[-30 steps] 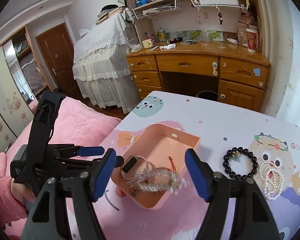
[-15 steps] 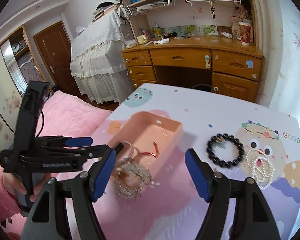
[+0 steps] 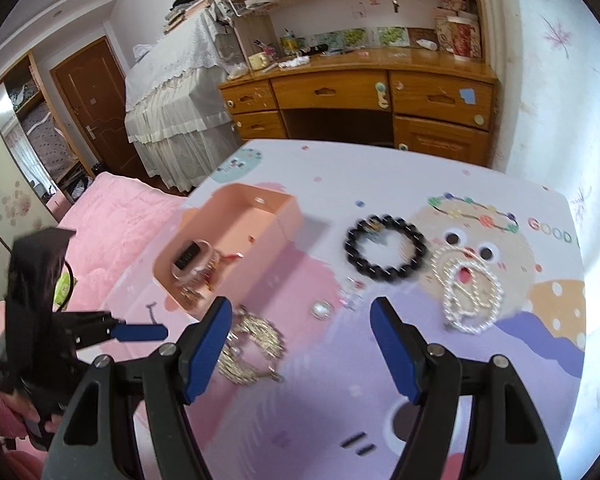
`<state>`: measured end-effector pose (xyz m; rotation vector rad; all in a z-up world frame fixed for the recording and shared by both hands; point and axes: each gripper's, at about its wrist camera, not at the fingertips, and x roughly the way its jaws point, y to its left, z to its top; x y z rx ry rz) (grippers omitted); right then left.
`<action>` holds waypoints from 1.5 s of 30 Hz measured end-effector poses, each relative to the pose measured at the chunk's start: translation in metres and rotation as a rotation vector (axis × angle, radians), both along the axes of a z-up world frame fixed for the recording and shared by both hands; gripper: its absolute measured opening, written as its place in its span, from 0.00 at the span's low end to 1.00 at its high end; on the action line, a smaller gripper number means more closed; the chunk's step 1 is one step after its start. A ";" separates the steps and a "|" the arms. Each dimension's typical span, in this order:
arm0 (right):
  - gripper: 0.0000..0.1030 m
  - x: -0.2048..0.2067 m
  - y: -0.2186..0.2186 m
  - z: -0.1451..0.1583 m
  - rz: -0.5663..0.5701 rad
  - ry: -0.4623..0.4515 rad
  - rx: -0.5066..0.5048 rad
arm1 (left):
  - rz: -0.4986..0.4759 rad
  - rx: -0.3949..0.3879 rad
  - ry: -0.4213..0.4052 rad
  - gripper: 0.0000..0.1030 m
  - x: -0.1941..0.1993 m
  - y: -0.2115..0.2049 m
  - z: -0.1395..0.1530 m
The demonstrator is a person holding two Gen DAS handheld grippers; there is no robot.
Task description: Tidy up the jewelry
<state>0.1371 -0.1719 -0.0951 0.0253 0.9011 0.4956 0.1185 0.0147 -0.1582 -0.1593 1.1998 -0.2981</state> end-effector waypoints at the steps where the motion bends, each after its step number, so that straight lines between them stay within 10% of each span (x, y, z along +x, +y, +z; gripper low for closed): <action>1: 0.70 -0.001 -0.005 -0.004 -0.005 0.009 -0.005 | 0.009 0.015 0.007 0.67 -0.001 -0.005 -0.006; 8: 0.70 0.005 -0.023 -0.032 -0.021 0.078 -0.030 | 0.064 0.124 -0.032 0.88 0.006 -0.028 -0.023; 21: 0.65 0.030 -0.008 -0.082 0.051 0.111 -0.046 | -0.003 0.362 -0.186 0.90 0.015 -0.077 -0.041; 34: 0.24 0.049 0.027 -0.087 0.106 0.099 -0.073 | 0.051 0.229 -0.207 0.88 0.020 -0.065 -0.047; 45: 0.24 0.056 0.043 -0.084 0.207 0.101 -0.180 | 0.041 0.232 -0.247 0.69 0.014 -0.067 -0.045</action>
